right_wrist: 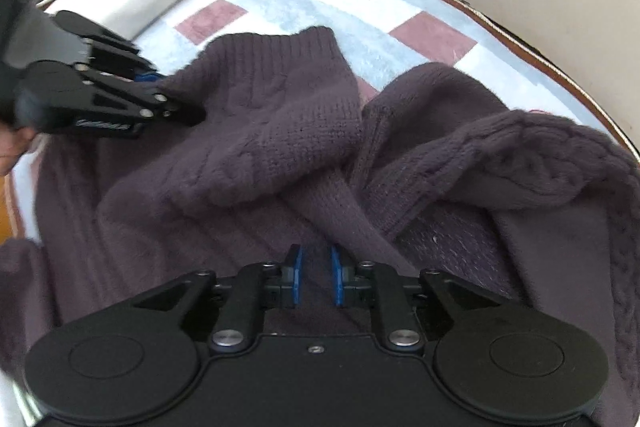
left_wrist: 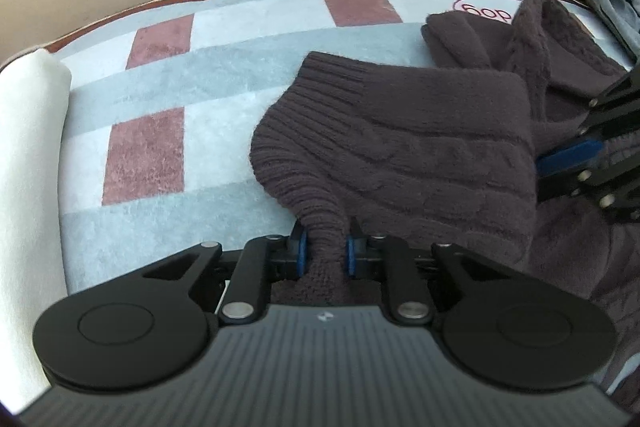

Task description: Fold clothes

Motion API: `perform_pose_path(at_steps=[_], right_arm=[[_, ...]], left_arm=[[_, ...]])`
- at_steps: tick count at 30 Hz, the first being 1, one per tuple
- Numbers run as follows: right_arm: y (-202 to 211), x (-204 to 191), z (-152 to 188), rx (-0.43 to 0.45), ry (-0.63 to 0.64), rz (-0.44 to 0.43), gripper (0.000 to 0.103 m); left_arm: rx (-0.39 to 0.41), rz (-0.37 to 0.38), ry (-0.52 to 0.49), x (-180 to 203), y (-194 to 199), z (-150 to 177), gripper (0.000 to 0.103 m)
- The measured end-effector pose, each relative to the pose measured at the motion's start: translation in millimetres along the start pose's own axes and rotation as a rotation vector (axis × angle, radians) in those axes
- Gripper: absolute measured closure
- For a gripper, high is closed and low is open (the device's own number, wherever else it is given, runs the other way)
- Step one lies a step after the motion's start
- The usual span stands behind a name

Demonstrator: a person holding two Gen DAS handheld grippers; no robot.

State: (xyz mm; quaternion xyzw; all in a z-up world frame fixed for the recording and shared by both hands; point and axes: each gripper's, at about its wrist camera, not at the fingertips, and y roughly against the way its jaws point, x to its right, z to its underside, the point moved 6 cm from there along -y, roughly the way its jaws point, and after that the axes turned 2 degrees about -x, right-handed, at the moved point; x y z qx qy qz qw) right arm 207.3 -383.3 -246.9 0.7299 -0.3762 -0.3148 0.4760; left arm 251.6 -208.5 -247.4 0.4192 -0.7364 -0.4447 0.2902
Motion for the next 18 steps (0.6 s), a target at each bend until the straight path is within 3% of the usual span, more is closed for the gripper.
perform_pose_path(at_steps=[5, 8, 9, 12, 18], right_arm=[[2.6, -2.1, -10.3, 0.055, -0.052, -0.024, 0.078], [11.5, -2.1, -12.0, 0.094, -0.065, -0.056, 0.077], [13.8, -3.0, -12.3, 0.104, -0.061, -0.065, 0.073], [21.8, -10.1, -13.7, 0.129, -0.021, -0.083, 0.06], [37.1, -25.5, -27.4, 0.184, 0.023, -0.082, 0.056]], left_arm=[[0.008, -0.017, 0.03, -2.1, 1.5, 0.4, 0.088], [0.053, -0.112, -0.009, 2.7, 14.2, 1.4, 0.09], [0.081, -0.144, -0.006, 3.4, 22.8, 0.6, 0.09], [0.175, -0.21, 0.104, -4.0, 62.9, -4.7, 0.09], [0.377, -0.307, 0.303, -26.3, 159.8, 13.3, 0.09]])
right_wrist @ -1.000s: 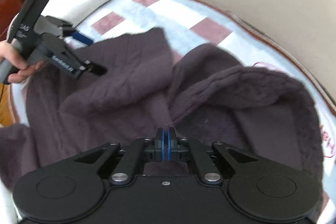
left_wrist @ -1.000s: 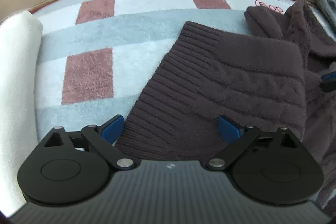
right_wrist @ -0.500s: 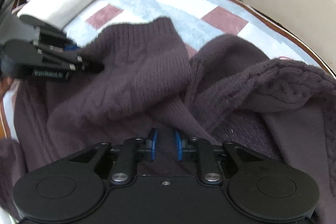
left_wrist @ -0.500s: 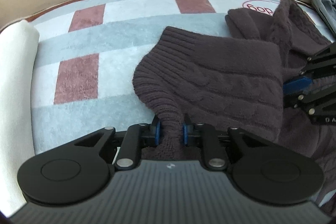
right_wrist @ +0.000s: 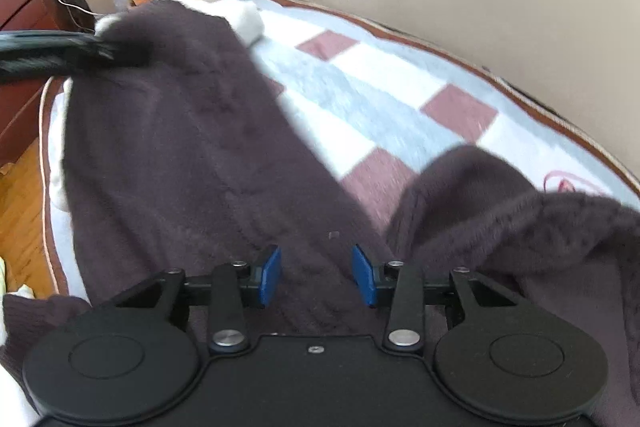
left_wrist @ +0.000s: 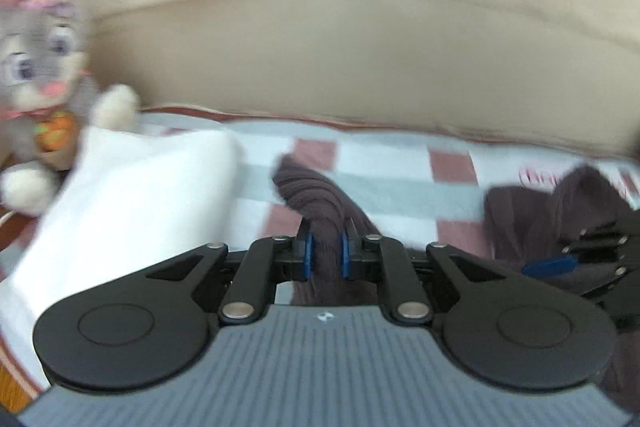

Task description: Fold clothes

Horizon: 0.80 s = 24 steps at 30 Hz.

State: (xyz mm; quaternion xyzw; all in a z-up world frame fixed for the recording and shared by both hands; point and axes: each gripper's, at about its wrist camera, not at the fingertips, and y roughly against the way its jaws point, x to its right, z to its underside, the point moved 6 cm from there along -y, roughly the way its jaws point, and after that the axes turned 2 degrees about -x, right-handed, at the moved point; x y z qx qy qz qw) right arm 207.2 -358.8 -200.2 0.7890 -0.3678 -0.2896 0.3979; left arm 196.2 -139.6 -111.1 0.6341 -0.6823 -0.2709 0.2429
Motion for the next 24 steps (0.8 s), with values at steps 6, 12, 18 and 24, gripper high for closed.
perform_pose_path(at_steps=[6, 12, 18, 24], right_arm=[[-17.9, -14.0, -6.4, -0.013, 0.056, 0.063, 0.049], [-43.9, -10.9, -6.4, -0.019, 0.036, 0.108, 0.048], [-67.1, -17.8, 2.4, -0.032, 0.064, 0.134, 0.035], [-60.6, -31.4, 0.8, -0.004, 0.063, 0.096, 0.09]], left_arm=[[-0.183, -0.045, 0.084, -30.8, -46.5, 43.2, 0.091], [-0.245, 0.003, 0.171, -43.7, -63.2, 57.3, 0.091], [-0.254, -0.012, 0.122, -31.8, -66.1, 58.2, 0.091], [-0.259, -0.012, 0.122, -29.9, -63.2, 56.9, 0.091]])
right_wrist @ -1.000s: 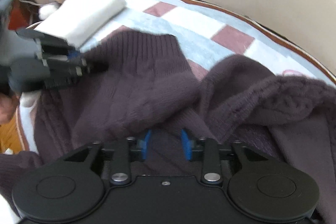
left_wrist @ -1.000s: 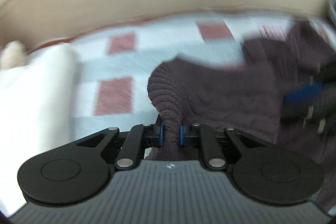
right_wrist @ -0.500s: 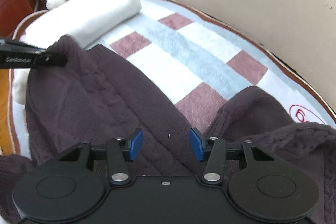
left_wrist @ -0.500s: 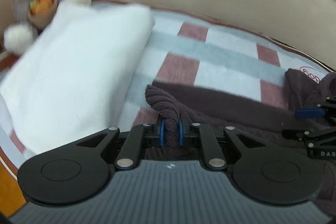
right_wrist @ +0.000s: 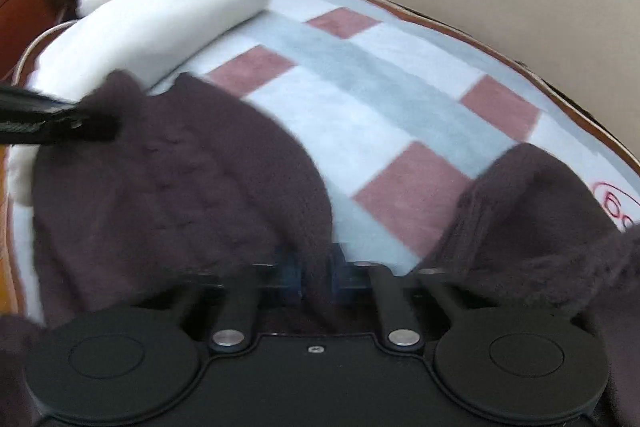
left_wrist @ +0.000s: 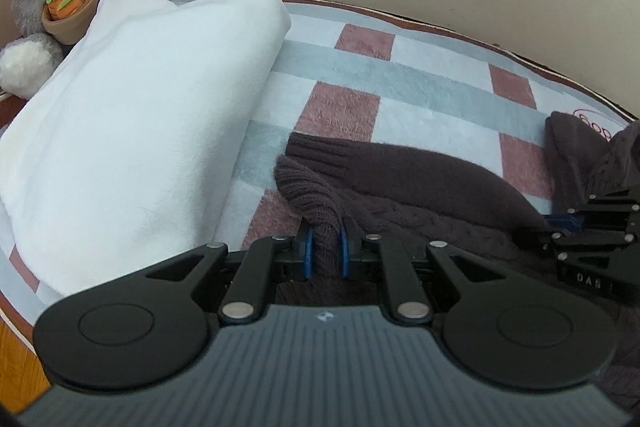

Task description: Fold clothes

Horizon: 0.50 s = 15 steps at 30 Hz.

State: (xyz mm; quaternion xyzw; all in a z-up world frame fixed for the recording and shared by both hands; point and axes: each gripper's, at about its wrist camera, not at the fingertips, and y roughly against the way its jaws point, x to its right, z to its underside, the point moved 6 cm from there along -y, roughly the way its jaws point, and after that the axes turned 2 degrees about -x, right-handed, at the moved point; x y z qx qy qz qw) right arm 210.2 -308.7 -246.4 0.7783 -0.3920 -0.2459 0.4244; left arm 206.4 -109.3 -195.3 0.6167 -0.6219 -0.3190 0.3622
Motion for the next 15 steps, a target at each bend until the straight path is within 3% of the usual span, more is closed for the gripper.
perform_pose_path(at_steps=[8, 11, 13, 15], right_arm=[[51.3, 9.2, -37.3, 0.188, 0.001, 0.234, 0.092], [70.7, 17.7, -55.3, 0.257, 0.031, 0.322, 0.092], [72.6, 17.1, -60.8, 0.285, 0.115, 0.406, 0.092], [58.0, 26.4, -63.2, 0.257, 0.114, 0.472, 0.091]], left_arm=[[0.039, 0.053, 0.005, 9.7, 15.9, -10.5, 0.091], [0.086, 0.086, 0.002, 15.7, 23.7, -17.1, 0.088], [0.112, 0.052, -0.015, 17.8, 25.0, -19.6, 0.08], [0.122, -0.016, -0.04, 18.3, 23.5, -20.4, 0.048]])
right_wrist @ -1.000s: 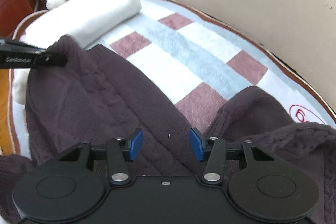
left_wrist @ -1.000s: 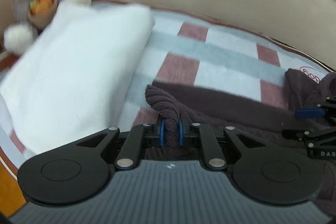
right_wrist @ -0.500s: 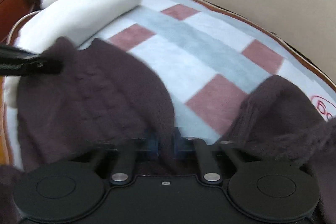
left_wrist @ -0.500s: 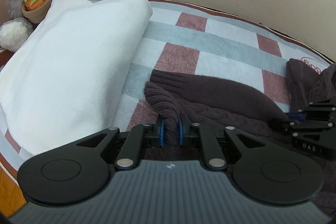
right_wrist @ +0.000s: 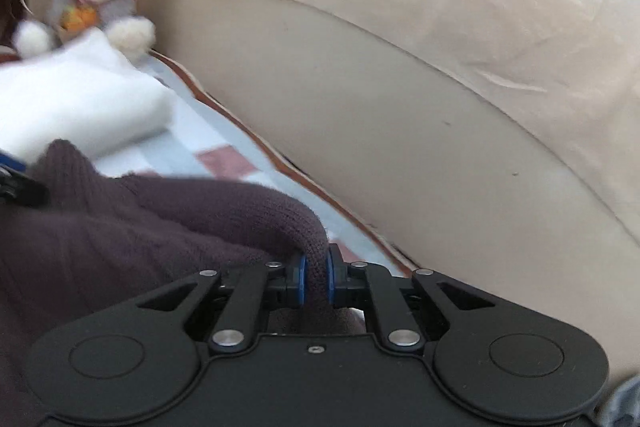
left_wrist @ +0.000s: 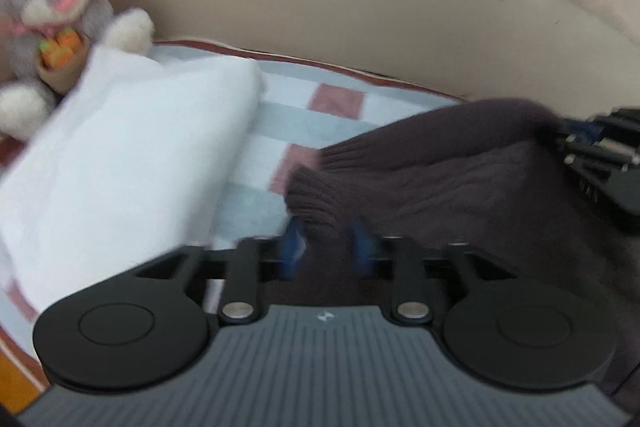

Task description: Fold clothes

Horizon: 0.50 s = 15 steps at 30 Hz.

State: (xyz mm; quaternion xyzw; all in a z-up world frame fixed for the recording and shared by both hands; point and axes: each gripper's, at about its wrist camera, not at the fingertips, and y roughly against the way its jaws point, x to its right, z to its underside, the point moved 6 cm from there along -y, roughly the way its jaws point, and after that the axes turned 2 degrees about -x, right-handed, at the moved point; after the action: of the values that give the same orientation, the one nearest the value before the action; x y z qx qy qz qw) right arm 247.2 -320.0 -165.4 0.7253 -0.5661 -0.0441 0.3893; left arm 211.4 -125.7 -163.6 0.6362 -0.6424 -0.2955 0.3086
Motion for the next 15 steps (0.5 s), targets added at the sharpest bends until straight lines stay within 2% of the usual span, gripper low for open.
perform_pose_path(at_steps=[2, 4, 5, 6, 8, 10, 13, 14, 15], right_arm=[[-31.1, 4.5, 10.0, -0.112, -0.032, 0.044, 0.089], [-53.2, 9.6, 18.8, -0.235, -0.095, 0.066, 0.086], [-49.0, 12.6, 16.6, -0.243, -0.158, 0.067, 0.084], [-44.8, 15.6, 14.4, -0.25, -0.221, 0.068, 0.074], [-34.0, 19.4, 9.1, -0.255, -0.34, 0.045, 0.071], [-9.0, 11.5, 0.3, -0.209, -0.41, -0.115, 0.071], [29.6, -24.2, -1.0, -0.22, -0.381, -0.452, 0.068], [41.3, -36.7, 1.0, -0.23, -0.362, -0.539, 0.066], [49.6, -49.2, 6.2, -0.244, -0.336, -0.573, 0.065]], left_arm=[[-0.038, -0.056, -0.016, -5.4, -0.6, 4.6, 0.045], [-0.071, -0.059, -0.008, -13.6, 1.8, 9.5, 0.045], [-0.091, -0.048, 0.014, -19.7, 3.9, 13.5, 0.044], [-0.113, -0.037, 0.039, -26.2, 5.6, 18.0, 0.043], [-0.17, -0.014, 0.101, -41.3, 5.9, 31.6, 0.042], [-0.226, -0.004, 0.148, -53.2, 4.0, 48.2, 0.042], [-0.3, 0.017, 0.2, -65.6, 1.7, 72.1, 0.042], [-0.322, 0.03, 0.211, -67.4, 0.7, 79.2, 0.042], [-0.344, 0.047, 0.227, -68.2, -1.0, 85.2, 0.042]])
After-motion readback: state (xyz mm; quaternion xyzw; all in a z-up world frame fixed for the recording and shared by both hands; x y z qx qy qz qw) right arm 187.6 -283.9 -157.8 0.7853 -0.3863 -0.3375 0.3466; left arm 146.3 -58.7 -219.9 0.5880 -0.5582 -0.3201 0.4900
